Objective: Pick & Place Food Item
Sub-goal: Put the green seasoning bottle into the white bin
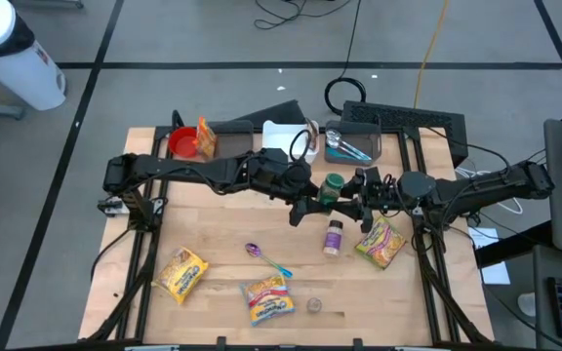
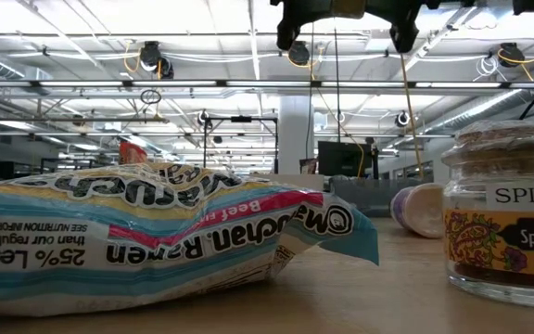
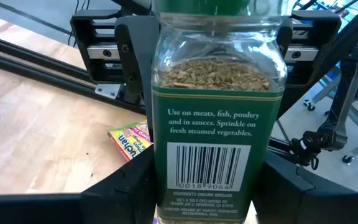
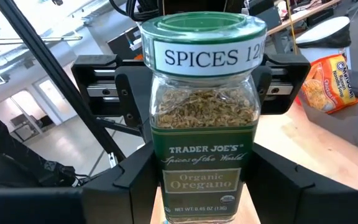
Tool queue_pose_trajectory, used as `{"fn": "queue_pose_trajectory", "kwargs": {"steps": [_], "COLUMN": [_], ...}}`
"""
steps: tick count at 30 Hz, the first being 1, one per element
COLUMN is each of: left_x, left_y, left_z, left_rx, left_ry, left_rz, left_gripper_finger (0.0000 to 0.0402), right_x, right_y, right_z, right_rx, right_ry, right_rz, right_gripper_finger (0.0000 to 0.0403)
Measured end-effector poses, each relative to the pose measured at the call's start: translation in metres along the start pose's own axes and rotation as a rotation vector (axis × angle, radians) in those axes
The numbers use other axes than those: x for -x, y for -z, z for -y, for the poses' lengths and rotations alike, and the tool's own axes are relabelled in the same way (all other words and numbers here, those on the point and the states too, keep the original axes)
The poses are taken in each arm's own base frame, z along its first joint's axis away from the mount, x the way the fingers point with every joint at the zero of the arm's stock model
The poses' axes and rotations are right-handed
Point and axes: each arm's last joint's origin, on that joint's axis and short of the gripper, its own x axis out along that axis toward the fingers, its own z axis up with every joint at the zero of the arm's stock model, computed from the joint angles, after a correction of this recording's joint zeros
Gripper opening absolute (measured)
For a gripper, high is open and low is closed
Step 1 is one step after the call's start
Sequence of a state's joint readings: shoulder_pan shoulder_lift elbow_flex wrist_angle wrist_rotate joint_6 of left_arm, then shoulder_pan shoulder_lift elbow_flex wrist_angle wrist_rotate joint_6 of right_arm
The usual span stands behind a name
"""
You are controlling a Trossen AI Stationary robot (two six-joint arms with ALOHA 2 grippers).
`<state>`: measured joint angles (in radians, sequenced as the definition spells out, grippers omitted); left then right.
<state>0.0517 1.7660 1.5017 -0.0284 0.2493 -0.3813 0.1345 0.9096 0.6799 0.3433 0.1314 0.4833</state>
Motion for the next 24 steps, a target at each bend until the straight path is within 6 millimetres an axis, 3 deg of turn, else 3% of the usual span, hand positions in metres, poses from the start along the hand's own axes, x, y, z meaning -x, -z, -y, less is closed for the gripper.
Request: {"fn": "queue_pose_trajectory", "kwargs": {"steps": [14, 24], "left_x": [0.016, 0.058], "left_y": [-0.009, -0.015], "left_z": [0.007, 0.001], "left_rx": [-0.084, -0.123], "left_ry": [0.021, 0.007], "left_rz": [0.001, -0.16], "left_gripper_finger": [0.0206, 0.0206], "right_x": [0.004, 0.011], "right_y": [-0.015, -0.034], "right_z": [0.006, 0.017], "right_rx": [-0.022, -0.024], "right_ry": [-0.006, 0.006], "right_rz": [0.087, 0.2], "right_gripper_finger": [0.0237, 0.0239]}}
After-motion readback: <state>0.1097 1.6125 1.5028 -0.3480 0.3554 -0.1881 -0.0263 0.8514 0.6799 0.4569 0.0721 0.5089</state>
